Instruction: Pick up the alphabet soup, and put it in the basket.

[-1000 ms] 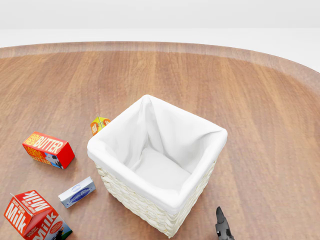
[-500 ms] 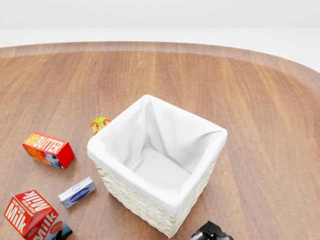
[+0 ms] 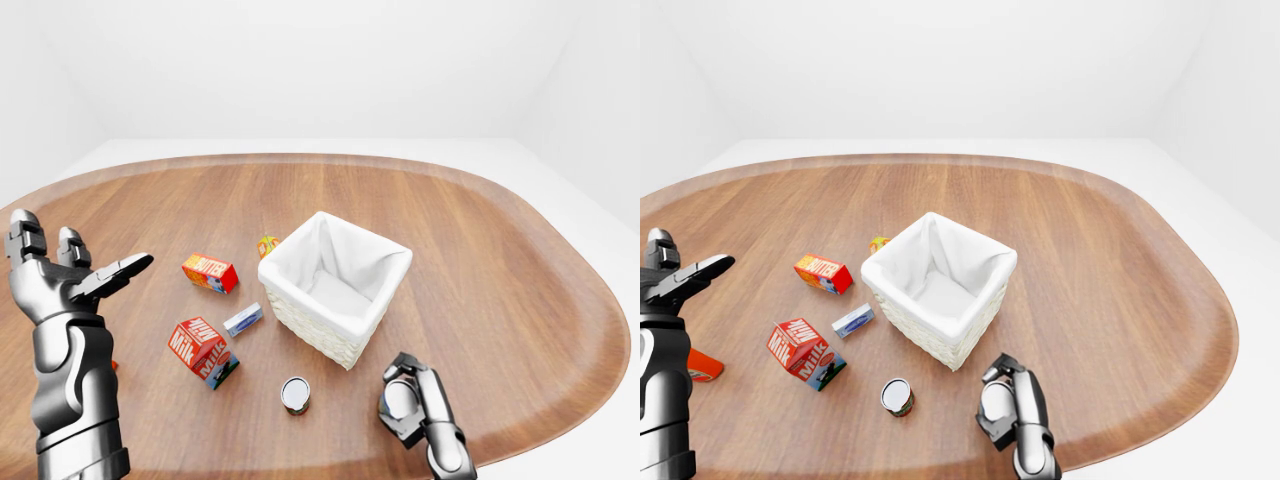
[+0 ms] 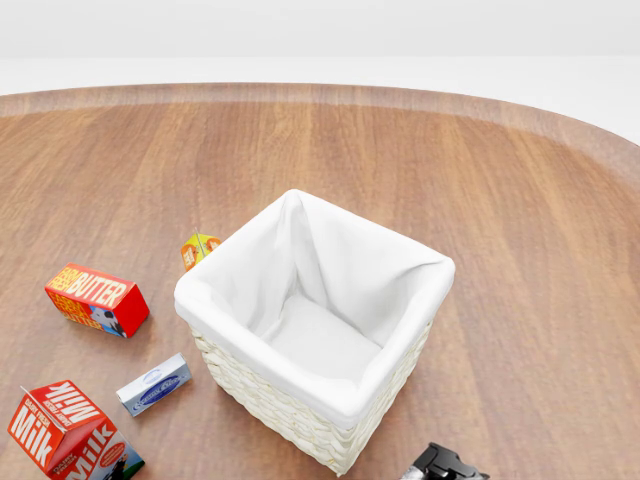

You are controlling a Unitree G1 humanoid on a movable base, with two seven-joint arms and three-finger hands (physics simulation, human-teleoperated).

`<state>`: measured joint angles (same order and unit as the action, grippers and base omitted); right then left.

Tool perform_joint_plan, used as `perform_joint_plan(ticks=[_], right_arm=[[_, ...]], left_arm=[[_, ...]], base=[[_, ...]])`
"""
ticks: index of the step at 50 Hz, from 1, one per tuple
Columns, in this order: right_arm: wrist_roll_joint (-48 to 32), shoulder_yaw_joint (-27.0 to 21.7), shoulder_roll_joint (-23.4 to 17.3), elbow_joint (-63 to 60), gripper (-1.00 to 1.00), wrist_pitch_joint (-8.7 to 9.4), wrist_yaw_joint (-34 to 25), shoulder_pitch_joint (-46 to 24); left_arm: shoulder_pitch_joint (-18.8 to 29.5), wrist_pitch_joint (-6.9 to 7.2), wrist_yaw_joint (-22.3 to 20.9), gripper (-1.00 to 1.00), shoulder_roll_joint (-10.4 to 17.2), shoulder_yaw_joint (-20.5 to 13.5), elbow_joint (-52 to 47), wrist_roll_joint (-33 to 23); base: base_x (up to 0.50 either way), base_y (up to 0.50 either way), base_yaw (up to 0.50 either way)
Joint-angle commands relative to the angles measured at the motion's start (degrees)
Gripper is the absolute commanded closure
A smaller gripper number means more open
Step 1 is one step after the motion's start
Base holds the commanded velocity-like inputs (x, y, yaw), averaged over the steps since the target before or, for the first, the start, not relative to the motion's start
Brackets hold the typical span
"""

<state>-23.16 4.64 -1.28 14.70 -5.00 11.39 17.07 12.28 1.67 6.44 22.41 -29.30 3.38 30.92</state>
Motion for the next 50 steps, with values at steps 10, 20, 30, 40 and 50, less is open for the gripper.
perform_joint_plan(ticks=[10, 20, 30, 40, 50], right_arm=[[4.5, -0.9, -0.79, -22.41, 1.0, 0.0, -4.01, 8.96], [4.35, -2.48, -0.15, -28.8, 1.0, 0.33, -6.26, 10.21], [3.34, -3.33, 0.6, -36.03, 1.0, 5.26, -8.8, 10.99], [2.79, -4.13, 1.12, -42.23, 1.0, 9.25, -10.89, 11.55], [1.06, -4.18, 1.81, -51.38, 1.0, 10.0, -13.74, 10.61]], left_arm=[[-0.3, 0.44, 0.16, -1.0, 0.01, -0.1, -0.72, 0.0], [0.4, -0.79, -0.33, -1.0, 0.03, 0.26, 1.22, -0.33], [0.21, -0.61, -0.2, -1.0, 0.14, 0.31, 0.88, -0.15], [-0.3, 0.79, 0.25, -1.0, 0.02, -0.07, -0.95, -0.04], [-0.3, 1.07, 0.18, -1.0, -0.13, -0.34, -1.33, -0.05]], base=[[0.0, 0.0, 0.0], [0.0, 0.0, 0.0], [0.0, 0.0, 0.0], [0.0, 0.0, 0.0], [0.0, 0.0, 0.0]])
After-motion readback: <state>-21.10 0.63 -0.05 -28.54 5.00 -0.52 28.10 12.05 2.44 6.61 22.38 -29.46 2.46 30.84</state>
